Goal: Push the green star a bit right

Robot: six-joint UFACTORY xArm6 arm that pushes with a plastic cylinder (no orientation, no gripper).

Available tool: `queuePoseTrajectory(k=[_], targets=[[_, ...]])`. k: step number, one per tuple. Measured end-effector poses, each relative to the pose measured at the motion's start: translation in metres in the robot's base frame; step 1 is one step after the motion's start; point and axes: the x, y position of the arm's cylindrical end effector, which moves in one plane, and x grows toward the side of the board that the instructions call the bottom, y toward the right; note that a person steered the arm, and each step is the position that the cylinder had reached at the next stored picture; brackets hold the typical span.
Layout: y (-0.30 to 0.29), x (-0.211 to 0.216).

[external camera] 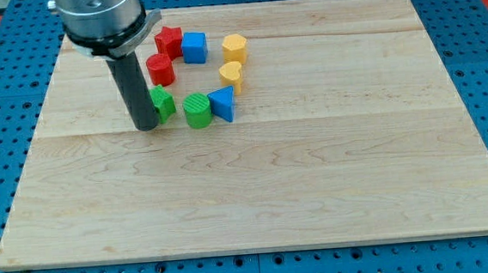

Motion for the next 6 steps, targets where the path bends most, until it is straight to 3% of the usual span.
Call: queuePoseTrajectory(k=[3, 5, 6], targets=[[0.032, -0.041], [-0.029, -0.041], [-0.02, -0.059]])
